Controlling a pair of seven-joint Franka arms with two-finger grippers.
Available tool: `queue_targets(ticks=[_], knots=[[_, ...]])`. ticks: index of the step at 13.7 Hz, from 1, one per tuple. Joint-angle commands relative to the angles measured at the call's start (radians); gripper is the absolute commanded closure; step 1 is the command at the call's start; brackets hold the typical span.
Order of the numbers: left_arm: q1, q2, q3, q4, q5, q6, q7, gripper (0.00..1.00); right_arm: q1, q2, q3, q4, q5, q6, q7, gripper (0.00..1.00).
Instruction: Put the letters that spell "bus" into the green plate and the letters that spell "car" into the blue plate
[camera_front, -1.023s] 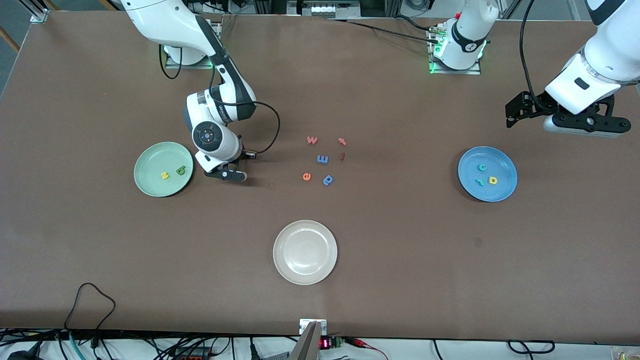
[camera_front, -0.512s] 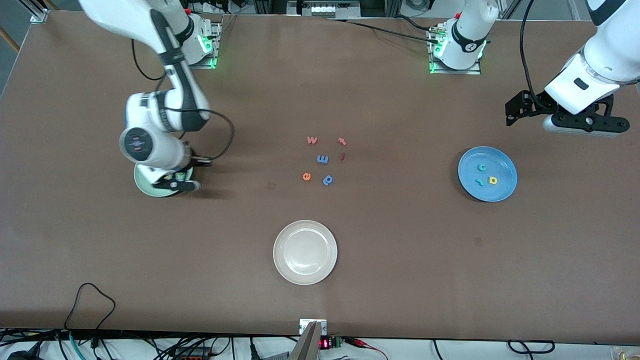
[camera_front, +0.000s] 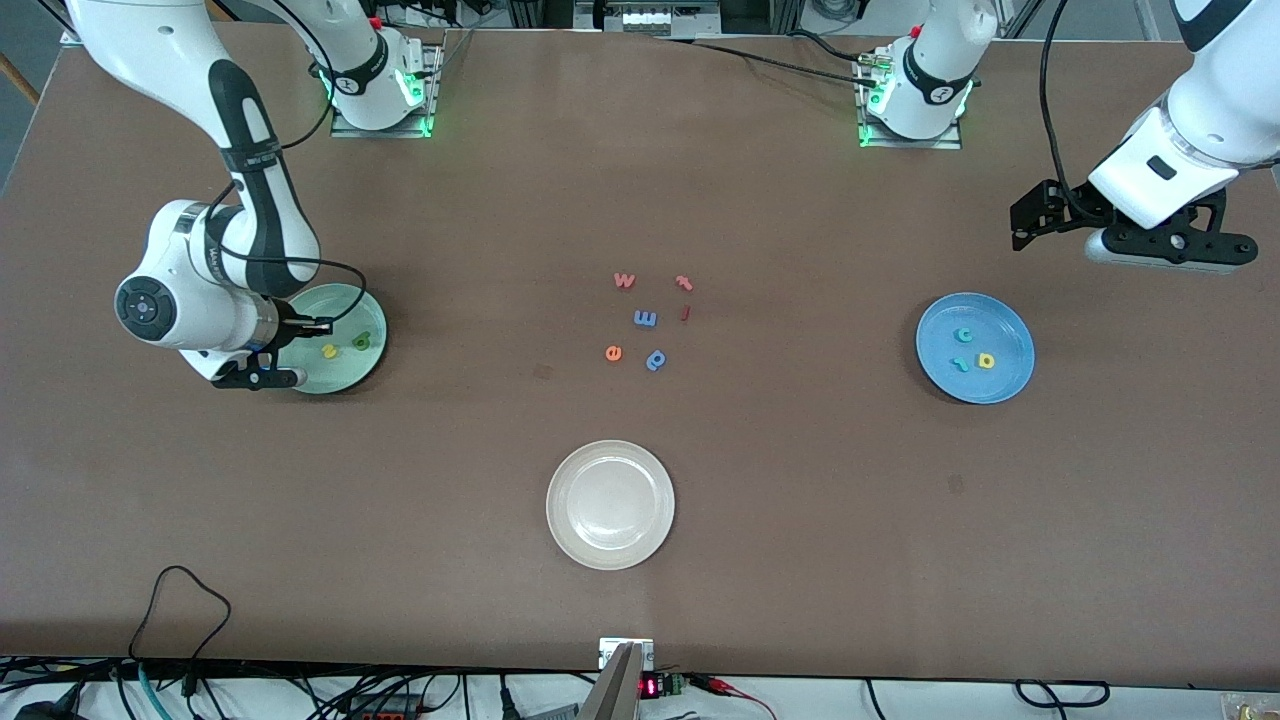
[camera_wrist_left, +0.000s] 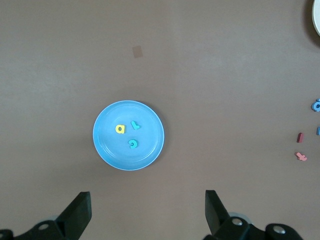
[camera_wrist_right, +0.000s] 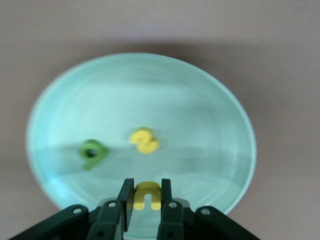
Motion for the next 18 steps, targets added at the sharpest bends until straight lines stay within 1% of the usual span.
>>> queue_targets(ticks=[1, 2, 3, 4, 5, 6, 8, 9, 10, 11, 13, 15, 17, 18], knots=[[-0.002, -0.006, -0.003, 0.014, 0.02, -0.022, -0.003, 0.0, -0.043, 0.025, 0.012, -0.006, -0.001, 0.043, -0.043, 0.64], [-0.002, -0.006, -0.003, 0.014, 0.021, -0.022, -0.004, 0.0, -0.04, 0.031, 0.013, 0.002, 0.013, 0.047, -0.026, 0.09], [-0.002, -0.006, -0.003, 0.014, 0.02, -0.022, -0.004, 0.0, -0.04, 0.029, 0.013, 0.029, 0.018, 0.037, 0.003, 0.0], [-0.003, -0.006, -0.003, 0.014, 0.021, -0.022, -0.003, 0.0, -0.04, 0.02, 0.013, 0.066, 0.018, 0.019, 0.038, 0.0], [-0.003, -0.007, -0.003, 0.014, 0.021, -0.023, -0.004, 0.0, -0.038, 0.003, 0.013, 0.12, 0.019, -0.051, 0.072, 0.0], [-0.005, -0.007, -0.003, 0.014, 0.02, -0.025, -0.004, 0.0, -0.034, -0.006, 0.013, 0.193, 0.019, -0.136, 0.095, 0.0], [-0.005, -0.007, -0.004, 0.014, 0.021, -0.025, -0.003, 0.0, -0.038, -0.008, 0.013, 0.379, 0.019, -0.335, 0.157, 0.0], [-0.006, -0.007, -0.004, 0.014, 0.021, -0.025, -0.003, 0.0, -0.038, -0.006, 0.013, 0.458, 0.019, -0.415, 0.183, 0.0], [-0.005, -0.007, -0.025, 0.014, 0.02, -0.025, -0.004, 0.0, -0.032, -0.006, 0.012, 0.518, 0.018, -0.463, 0.204, 0.0], [0.006, -0.009, -0.045, 0.016, 0.02, -0.026, -0.006, 0.0, -0.032, -0.009, 0.01, 0.571, 0.016, -0.492, 0.221, 0.0], [0.006, -0.009, -0.05, 0.022, 0.02, -0.046, -0.007, 0.0, -0.058, -0.04, -0.002, 0.638, 0.016, -0.523, 0.206, 0.0], [0.004, -0.009, -0.05, 0.028, 0.02, -0.06, -0.006, 0.0, -0.077, -0.049, -0.002, 0.704, 0.006, -0.529, 0.192, 0.0], [0.006, -0.014, -0.049, 0.034, 0.02, -0.083, -0.006, 0.0, -0.072, -0.06, -0.023, 0.772, 0.006, -0.642, 0.2, 0.0], [0.006, -0.014, -0.049, 0.036, 0.02, -0.094, -0.006, 0.0, -0.08, -0.084, -0.019, 0.792, 0.004, -0.663, 0.207, 0.0]])
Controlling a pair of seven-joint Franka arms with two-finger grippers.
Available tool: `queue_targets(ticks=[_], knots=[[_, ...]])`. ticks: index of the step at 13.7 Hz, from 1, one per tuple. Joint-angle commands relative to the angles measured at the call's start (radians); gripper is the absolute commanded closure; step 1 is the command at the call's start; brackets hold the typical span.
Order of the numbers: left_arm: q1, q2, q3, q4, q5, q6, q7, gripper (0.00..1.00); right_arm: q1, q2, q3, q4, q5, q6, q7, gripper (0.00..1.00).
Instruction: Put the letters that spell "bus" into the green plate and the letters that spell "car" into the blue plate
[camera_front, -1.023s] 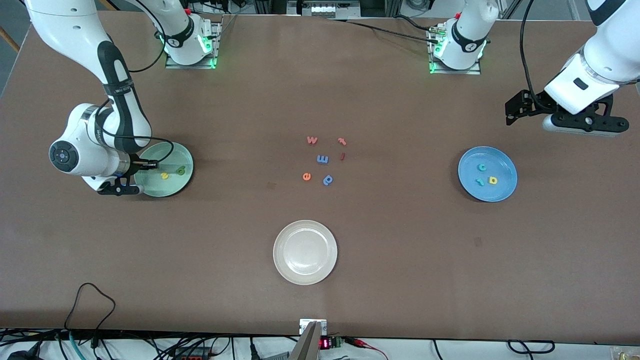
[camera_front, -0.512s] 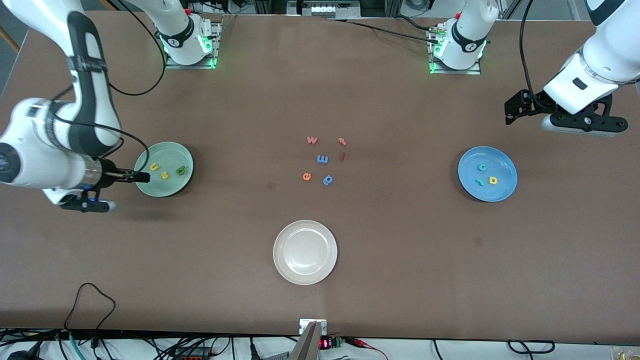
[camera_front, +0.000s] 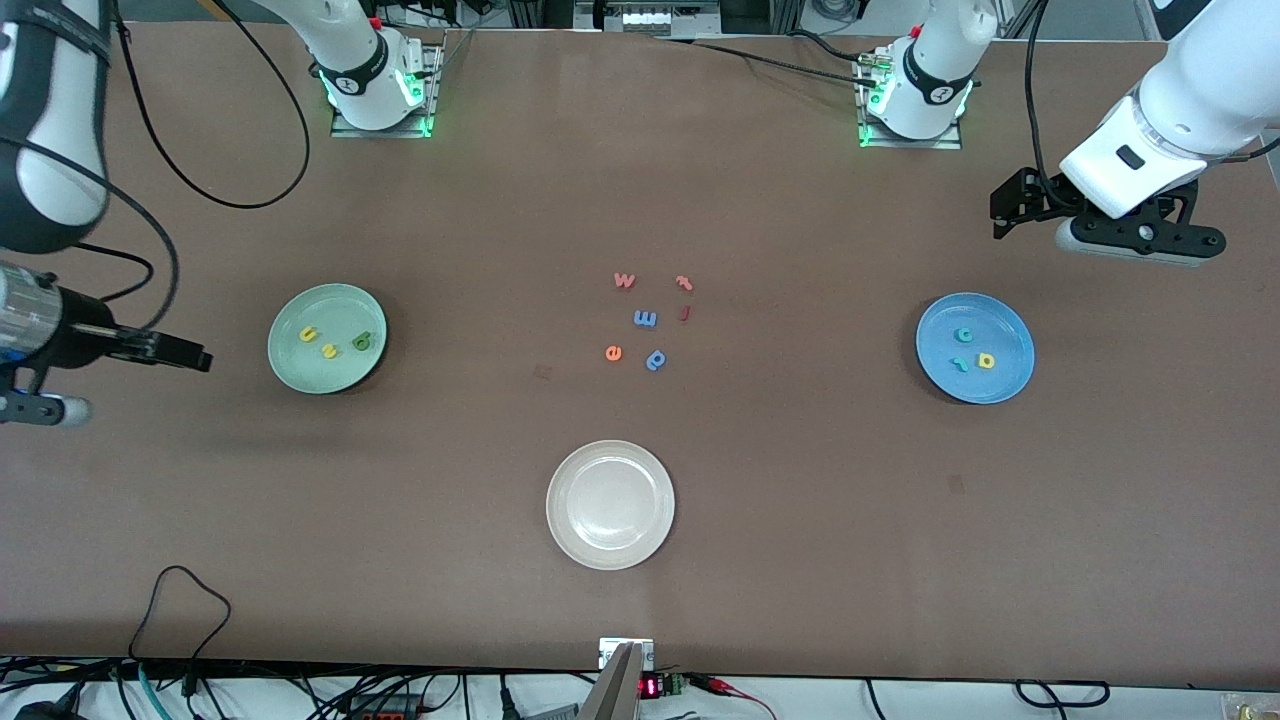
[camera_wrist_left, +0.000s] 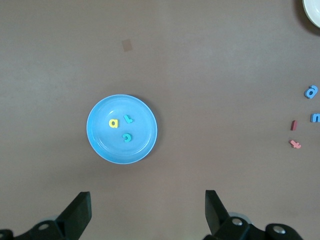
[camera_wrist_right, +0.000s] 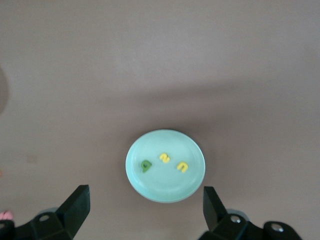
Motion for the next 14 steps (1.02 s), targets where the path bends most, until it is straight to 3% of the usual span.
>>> queue_targets(ticks=[1, 2, 5, 6, 10, 12, 14], knots=[[0.006, -0.013, -0.007, 0.017, 0.02, -0.037, -0.003, 0.0, -0.044, -0.038, 0.021, 0.069, -0.004, -0.071, 0.006, 0.0], [0.006, -0.013, -0.007, 0.017, 0.02, -0.034, -0.003, 0.0, -0.12, -0.049, 0.093, 0.077, -0.017, -0.07, -0.004, 0.0], [0.006, -0.004, -0.008, 0.017, 0.018, -0.006, -0.004, 0.0, -0.395, -0.08, 0.427, 0.099, -0.183, -0.059, -0.047, 0.0], [0.007, -0.005, -0.007, 0.015, 0.018, -0.006, -0.004, 0.0, -0.431, -0.095, 0.474, 0.086, -0.2, -0.05, -0.046, 0.0], [0.007, -0.013, 0.001, 0.017, 0.021, -0.035, 0.014, 0.0, -0.401, -0.262, 0.467, -0.14, -0.194, 0.036, -0.034, 0.0], [0.007, -0.013, 0.001, 0.017, 0.021, -0.038, 0.016, 0.0, -0.31, -0.296, 0.367, -0.185, -0.194, 0.041, -0.034, 0.0], [0.007, -0.013, -0.005, 0.017, 0.021, -0.047, 0.016, 0.0, -0.299, -0.333, 0.353, -0.229, -0.192, 0.064, -0.034, 0.0]])
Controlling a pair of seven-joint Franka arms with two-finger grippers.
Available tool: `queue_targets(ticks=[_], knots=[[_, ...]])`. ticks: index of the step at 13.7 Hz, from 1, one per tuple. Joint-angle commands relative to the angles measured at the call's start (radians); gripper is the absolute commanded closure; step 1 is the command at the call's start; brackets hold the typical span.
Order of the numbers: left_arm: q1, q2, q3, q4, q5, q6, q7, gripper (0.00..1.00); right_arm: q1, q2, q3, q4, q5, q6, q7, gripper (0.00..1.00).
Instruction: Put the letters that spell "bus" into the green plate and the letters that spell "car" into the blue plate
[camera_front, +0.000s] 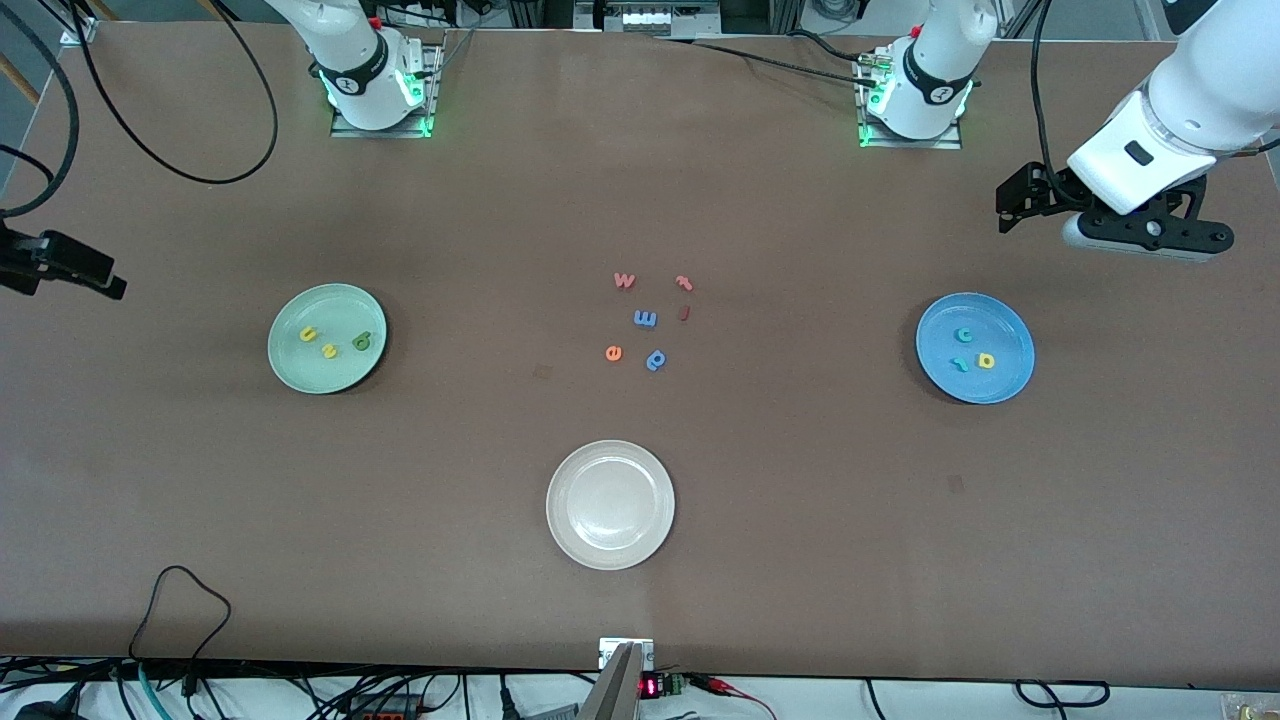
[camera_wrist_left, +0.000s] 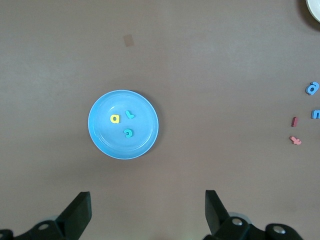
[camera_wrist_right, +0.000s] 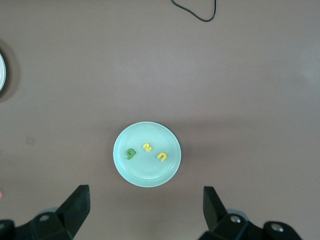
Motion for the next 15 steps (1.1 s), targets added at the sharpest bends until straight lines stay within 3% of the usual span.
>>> queue_targets(ticks=[1, 8, 15], knots=[[0.004, -0.014, -0.003, 0.009, 0.021, -0.043, 0.013, 0.0, 0.03, -0.101, -0.034, -0.137, -0.012, 0.064, -0.002, 0.0], [0.004, -0.013, -0.002, 0.037, 0.023, -0.06, 0.013, 0.0, 0.022, -0.247, -0.036, -0.332, -0.022, 0.084, -0.002, 0.0], [0.002, -0.008, -0.012, 0.047, 0.023, -0.059, 0.013, 0.0, 0.022, -0.253, -0.034, -0.337, -0.025, 0.066, -0.005, 0.0]])
